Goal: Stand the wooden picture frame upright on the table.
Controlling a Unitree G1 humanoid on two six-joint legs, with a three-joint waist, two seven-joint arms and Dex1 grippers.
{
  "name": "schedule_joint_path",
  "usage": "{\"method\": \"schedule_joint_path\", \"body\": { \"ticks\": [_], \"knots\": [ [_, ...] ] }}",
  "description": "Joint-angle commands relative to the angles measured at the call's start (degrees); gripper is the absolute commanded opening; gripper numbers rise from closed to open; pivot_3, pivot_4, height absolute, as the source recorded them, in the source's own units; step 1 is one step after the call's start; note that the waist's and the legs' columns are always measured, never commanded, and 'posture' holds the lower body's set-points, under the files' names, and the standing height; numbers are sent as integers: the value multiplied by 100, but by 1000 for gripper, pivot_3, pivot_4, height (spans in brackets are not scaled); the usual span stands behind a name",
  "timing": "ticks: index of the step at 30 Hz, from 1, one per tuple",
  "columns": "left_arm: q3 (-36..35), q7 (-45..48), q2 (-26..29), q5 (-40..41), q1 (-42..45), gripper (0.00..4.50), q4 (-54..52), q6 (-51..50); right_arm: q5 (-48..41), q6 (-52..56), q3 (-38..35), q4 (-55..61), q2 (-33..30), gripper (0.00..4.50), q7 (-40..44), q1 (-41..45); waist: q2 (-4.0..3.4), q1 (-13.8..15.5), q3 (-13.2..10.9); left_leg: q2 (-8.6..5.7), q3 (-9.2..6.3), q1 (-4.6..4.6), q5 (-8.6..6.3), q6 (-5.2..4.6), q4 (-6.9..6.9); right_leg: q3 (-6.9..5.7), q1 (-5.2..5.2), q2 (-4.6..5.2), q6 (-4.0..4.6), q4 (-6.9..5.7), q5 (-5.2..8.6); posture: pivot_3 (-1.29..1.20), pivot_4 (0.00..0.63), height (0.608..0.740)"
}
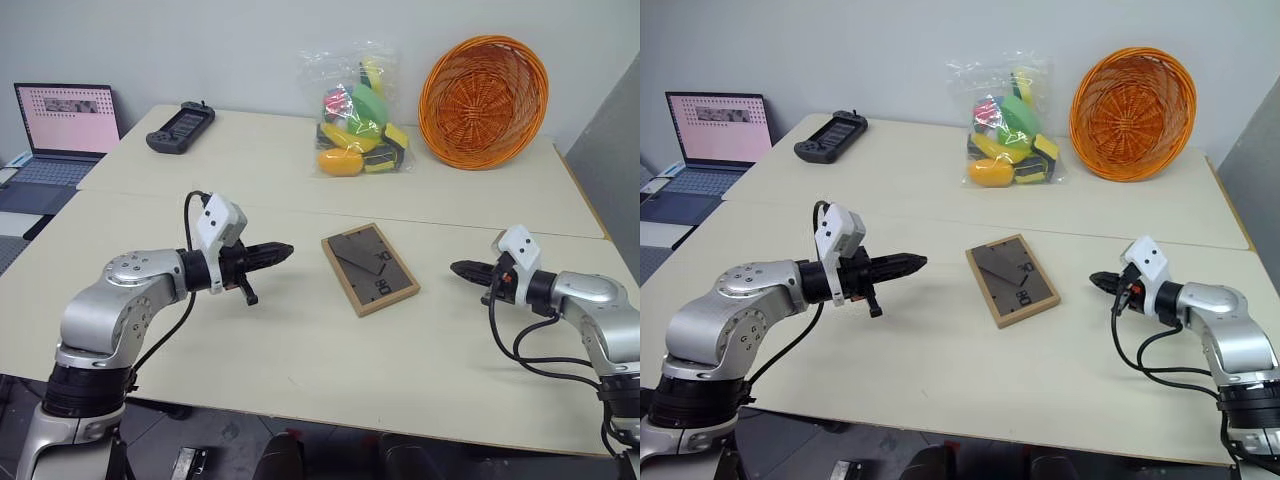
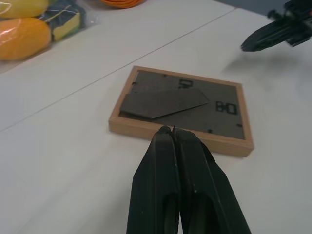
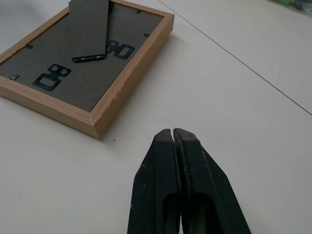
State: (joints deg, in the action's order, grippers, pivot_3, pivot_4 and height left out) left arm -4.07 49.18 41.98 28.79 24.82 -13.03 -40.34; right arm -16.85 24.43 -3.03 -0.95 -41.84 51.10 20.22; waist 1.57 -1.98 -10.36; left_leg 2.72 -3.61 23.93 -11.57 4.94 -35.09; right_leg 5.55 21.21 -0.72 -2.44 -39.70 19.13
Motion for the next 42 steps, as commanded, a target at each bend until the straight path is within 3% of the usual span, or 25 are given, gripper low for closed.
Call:
{"method": "schedule_joint_path", "body": {
  "ticks": [1,6,12,18,28,36,42],
  "knots": [
    [-15,-2,22,-44,-24,71,-93,132,24,-15,-92,87,8,71,-116,175,0,0,0,0,0,0,0,0,0,0,0,0,0,-1,0,0,150,740],
    [20,197,154,-43,-130,71,-63,104,253,-207,23,28,7,71,-268,248,0,3,0,0,0,0,0,0,-1,0,2,0,0,-6,0,0,150,740],
    [787,516,210,-1049,-458,71,566,1398,942,-567,364,-204,298,71,-931,367,-5,-34,0,0,6,-7,0,0,-1,5,4,0,1,-15,0,0,150,740],
    [1459,578,-426,-1857,330,71,2253,2626,1080,-468,495,-62,738,71,-1258,498,-6,0,-1,-2,7,-3,1,-1,-4,5,11,-1,1,-23,0,0,150,740],
    [1814,655,-1523,-2543,1818,71,4556,4038,1082,90,549,771,895,71,-1404,124,-6,22,0,-6,2,12,1,-1,-11,1,17,0,2,-25,-1,0,150,740],
    [1735,902,-1690,-2647,2088,71,5046,4403,960,631,590,1690,891,71,-1396,-573,-5,5,0,-5,-3,11,1,-1,-12,-2,17,-2,2,-30,-1,0,150,740],
    [1681,991,-1659,-2645,2098,71,5058,4428,1008,730,685,1684,1079,71,-1535,-565,-5,-2,0,-6,-3,10,2,-2,-15,-1,15,-3,1,-30,0,0,150,740]
  ]
}}
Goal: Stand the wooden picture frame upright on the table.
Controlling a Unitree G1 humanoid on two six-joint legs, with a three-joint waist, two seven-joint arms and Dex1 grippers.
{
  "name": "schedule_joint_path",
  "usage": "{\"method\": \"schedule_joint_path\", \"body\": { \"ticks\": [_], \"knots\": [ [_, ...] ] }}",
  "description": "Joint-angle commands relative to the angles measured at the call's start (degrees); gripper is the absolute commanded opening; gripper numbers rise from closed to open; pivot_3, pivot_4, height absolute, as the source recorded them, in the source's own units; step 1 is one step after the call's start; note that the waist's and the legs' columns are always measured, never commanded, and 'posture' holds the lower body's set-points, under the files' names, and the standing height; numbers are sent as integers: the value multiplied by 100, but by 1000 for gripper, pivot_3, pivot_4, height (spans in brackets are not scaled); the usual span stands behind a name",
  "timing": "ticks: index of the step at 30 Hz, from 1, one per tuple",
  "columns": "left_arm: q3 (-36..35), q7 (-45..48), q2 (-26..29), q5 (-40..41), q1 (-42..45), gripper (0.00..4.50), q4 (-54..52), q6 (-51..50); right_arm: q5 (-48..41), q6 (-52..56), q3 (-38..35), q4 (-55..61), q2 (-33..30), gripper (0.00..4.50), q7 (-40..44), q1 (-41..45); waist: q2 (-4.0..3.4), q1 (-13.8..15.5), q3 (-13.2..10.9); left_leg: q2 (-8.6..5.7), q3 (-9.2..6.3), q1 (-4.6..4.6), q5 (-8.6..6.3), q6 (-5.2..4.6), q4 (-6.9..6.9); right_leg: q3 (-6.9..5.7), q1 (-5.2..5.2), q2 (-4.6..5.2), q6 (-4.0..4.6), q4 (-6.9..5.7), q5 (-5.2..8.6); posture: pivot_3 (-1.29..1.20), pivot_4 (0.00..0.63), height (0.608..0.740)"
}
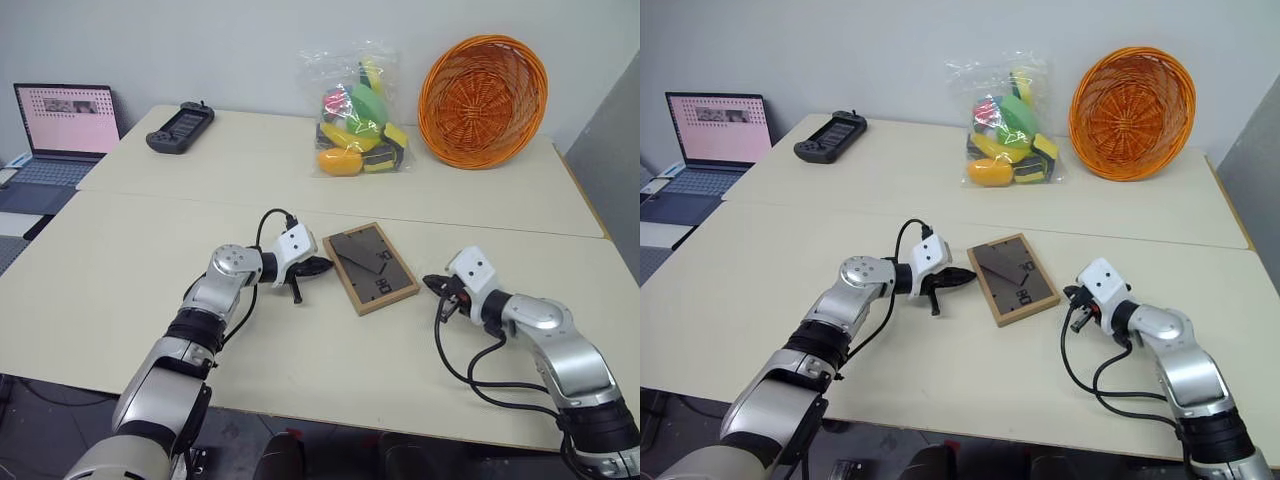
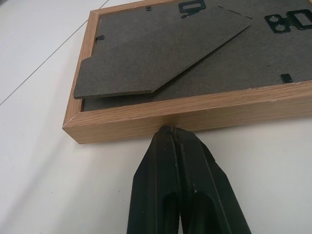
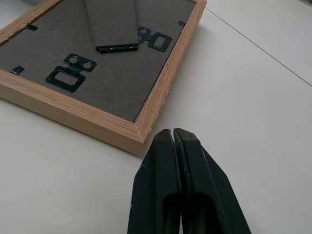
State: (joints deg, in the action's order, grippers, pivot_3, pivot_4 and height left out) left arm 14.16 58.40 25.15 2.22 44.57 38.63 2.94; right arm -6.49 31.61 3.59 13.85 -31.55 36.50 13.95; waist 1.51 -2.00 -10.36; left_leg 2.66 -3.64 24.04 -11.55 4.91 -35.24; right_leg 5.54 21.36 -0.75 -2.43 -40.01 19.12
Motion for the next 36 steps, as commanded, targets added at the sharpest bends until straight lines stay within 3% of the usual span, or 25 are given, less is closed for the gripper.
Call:
{"method": "schedule_joint_path", "body": {
  "ticks": [1,15,29,36],
  "knots": [
    [-147,78,29,14,113,71,-126,86,-41,41,29,214,83,71,-85,72,0,2,0,0,0,0,0,0,0,0,0,0,0,0,0,0,150,740],
    [-211,56,-61,-40,261,71,105,72,-144,335,63,506,271,71,-160,51,0,-1,0,1,-1,0,0,0,0,-1,0,-1,0,-1,0,0,150,740],
    [-179,-56,-396,-270,883,71,1152,549,-387,1038,58,1247,680,71,-564,-215,0,11,0,-1,-5,3,0,0,-2,-3,0,-1,0,-1,0,0,150,740],
    [-242,51,-459,-294,1040,71,1391,709,-229,745,-216,858,327,71,-630,73,0,11,0,-3,-5,7,0,0,-3,-3,1,-1,0,0,0,0,150,740]
  ]
}}
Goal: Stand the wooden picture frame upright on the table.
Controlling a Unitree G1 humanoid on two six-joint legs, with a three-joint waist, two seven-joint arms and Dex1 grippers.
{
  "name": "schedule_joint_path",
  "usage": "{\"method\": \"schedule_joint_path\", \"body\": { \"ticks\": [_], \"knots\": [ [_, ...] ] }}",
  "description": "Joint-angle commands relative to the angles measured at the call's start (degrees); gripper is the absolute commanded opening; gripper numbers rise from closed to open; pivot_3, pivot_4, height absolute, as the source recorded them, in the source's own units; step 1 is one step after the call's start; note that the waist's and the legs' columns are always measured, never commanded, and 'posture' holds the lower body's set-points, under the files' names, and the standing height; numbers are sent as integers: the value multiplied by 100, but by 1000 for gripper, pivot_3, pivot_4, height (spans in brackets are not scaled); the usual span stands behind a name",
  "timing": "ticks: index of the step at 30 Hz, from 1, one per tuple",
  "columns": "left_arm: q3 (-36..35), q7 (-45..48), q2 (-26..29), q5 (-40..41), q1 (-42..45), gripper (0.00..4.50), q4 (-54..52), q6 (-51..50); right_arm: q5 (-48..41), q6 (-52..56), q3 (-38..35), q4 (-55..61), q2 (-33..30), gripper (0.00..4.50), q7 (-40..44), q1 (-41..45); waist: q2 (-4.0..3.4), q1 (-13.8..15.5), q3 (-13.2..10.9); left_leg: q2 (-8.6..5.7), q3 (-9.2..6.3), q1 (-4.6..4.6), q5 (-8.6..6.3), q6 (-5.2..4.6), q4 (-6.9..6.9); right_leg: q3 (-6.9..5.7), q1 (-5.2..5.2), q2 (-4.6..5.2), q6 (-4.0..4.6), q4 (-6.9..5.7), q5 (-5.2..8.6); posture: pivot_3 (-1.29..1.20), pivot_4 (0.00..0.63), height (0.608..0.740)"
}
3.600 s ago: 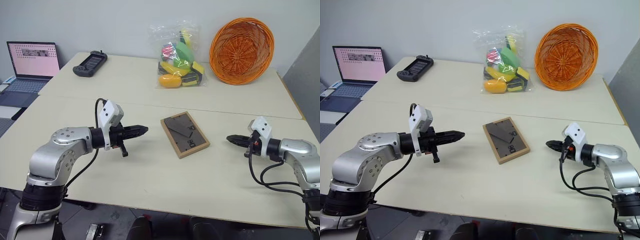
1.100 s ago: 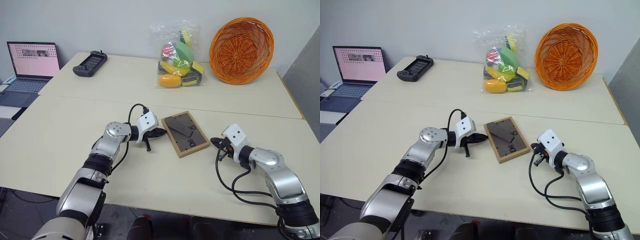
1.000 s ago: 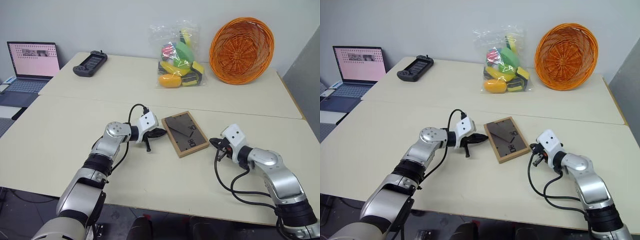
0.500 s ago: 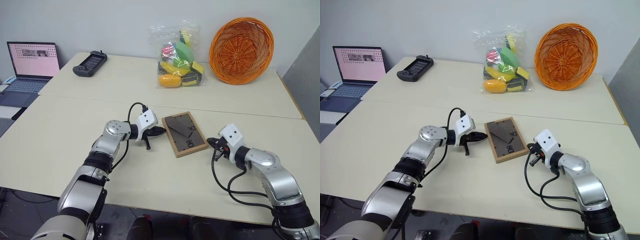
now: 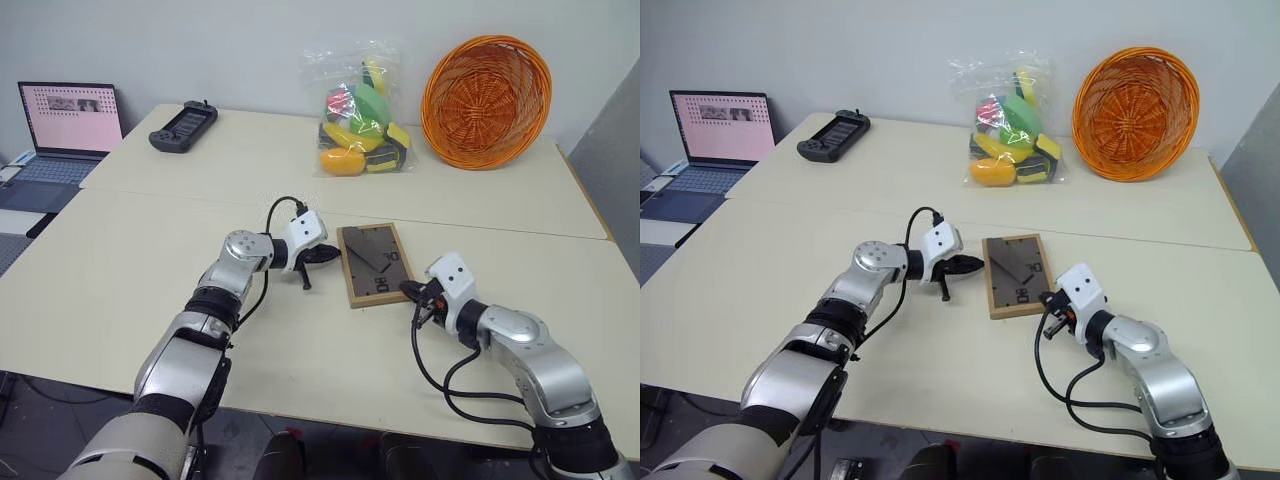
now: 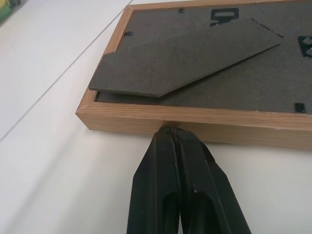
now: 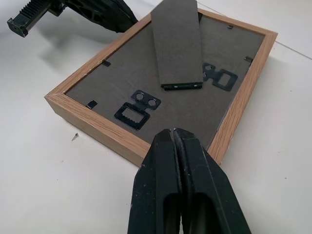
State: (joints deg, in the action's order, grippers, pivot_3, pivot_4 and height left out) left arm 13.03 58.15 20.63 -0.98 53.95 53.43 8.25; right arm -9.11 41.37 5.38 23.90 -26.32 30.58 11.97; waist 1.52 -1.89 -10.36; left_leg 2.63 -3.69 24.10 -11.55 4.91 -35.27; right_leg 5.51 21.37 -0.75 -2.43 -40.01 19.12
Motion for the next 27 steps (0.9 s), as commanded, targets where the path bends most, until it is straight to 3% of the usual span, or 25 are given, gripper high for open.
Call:
{"method": "schedule_joint_path", "body": {
  "ticks": [1,4,8,27],
  "knots": [
    [-121,100,24,14,53,71,-108,212,-13,-347,-549,-329,-306,71,24,412,0,0,0,0,0,0,0,0,0,0,0,0,0,0,0,0,150,740],
    [-122,126,80,0,-49,71,-140,259,-16,-670,-761,-841,-570,71,156,570,0,0,0,0,1,0,0,0,-3,0,0,0,0,-1,0,0,150,740],
    [-149,130,103,25,-125,71,-260,228,281,-1169,-373,-1412,-680,71,247,251,2,-2,2,1,-1,-1,0,-1,-2,-2,-2,-1,0,-1,0,0,150,740],
    [-191,72,-61,-45,163,71,-34,244,222,-663,114,-344,89,71,25,-196,1,-93,1,1,-9,14,0,-1,-48,-2,0,-5,-1,-32,1,0,150,740]
  ]
}}
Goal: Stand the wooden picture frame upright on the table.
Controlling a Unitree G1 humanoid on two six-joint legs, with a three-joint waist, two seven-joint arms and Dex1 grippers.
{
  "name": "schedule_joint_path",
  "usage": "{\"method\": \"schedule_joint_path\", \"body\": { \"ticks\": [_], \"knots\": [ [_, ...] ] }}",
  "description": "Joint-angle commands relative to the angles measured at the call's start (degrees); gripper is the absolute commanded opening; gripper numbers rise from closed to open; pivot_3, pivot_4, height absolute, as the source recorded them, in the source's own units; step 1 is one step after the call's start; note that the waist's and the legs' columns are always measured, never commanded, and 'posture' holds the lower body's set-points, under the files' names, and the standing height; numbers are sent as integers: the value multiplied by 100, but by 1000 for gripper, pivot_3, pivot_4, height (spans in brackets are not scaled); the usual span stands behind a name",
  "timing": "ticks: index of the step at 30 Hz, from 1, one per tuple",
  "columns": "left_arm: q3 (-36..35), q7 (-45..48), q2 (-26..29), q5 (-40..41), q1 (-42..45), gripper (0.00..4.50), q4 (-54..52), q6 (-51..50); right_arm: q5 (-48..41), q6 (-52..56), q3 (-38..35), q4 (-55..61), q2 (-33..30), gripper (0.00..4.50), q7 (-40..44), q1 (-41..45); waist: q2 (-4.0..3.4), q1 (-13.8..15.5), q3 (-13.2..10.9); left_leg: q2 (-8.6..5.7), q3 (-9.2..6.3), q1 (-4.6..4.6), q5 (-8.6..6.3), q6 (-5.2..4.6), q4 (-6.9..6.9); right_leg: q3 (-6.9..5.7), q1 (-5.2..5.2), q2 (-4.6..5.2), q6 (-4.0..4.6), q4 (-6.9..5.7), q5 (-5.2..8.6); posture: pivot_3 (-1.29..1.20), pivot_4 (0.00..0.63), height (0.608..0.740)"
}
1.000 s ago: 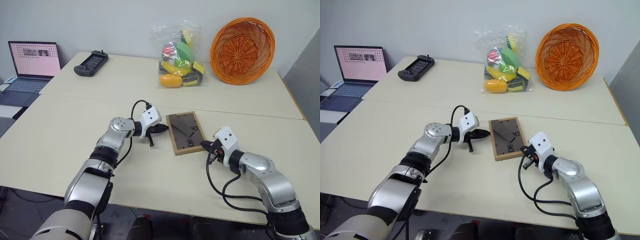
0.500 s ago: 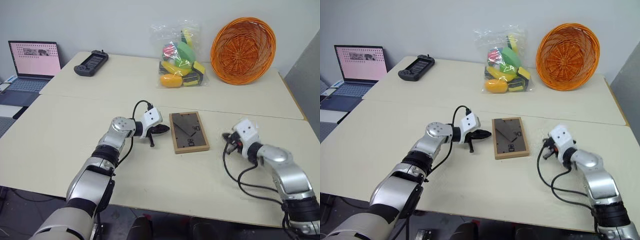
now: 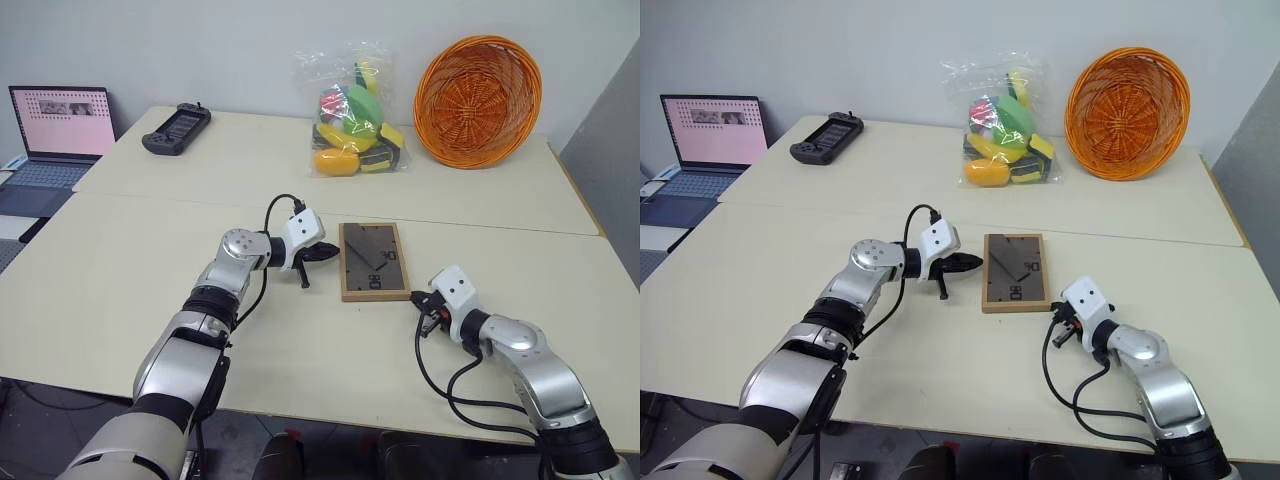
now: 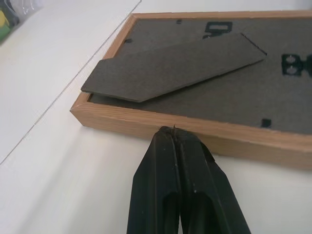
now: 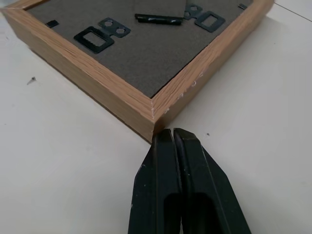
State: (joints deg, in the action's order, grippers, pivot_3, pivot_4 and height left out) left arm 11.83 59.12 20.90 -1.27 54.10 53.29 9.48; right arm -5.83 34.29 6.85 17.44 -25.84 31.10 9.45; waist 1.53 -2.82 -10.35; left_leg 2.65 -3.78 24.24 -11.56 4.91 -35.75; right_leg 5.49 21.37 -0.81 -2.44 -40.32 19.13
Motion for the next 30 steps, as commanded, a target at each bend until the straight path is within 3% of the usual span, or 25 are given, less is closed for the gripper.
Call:
{"method": "schedule_joint_path", "body": {
  "ticks": [1,12,16,23,26,30],
  "knots": [
    [-71,-18,-98,-15,157,71,-5,131,-100,59,-47,293,46,71,-38,75,0,-1,0,0,0,0,0,0,0,0,0,0,0,0,0,0,150,740],
    [-115,2,-109,-49,158,71,95,226,-6,16,-130,216,-138,71,17,49,0,-14,0,0,-1,0,0,0,-1,0,0,-1,0,-3,0,0,150,740],
    [-279,218,64,158,107,71,-168,-207,6,-100,-240,86,-319,71,75,149,0,-23,0,0,-1,0,0,0,-1,0,1,-1,0,-4,0,0,150,740],
    [-946,558,735,1515,-201,71,-2827,-4531,44,-622,-588,-474,-836,71,234,563,-3,-73,-4,1,-8,6,0,0,-5,-3,9,-3,0,-22,0,0,150,740],
    [-1210,107,837,2023,-390,71,-3915,-6252,84,-789,-562,-591,-887,71,249,574,-3,-62,-3,-1,-15,5,0,0,-7,-4,5,-3,0,-31,0,0,150,740],
    [-1811,-868,472,2508,-439,71,-4565,-8438,169,-974,-459,-717,-832,71,238,610,-3,-52,-4,-2,-21,7,0,0,-18,-4,5,-2,0,-39,1,0,150,740]
  ]
}}
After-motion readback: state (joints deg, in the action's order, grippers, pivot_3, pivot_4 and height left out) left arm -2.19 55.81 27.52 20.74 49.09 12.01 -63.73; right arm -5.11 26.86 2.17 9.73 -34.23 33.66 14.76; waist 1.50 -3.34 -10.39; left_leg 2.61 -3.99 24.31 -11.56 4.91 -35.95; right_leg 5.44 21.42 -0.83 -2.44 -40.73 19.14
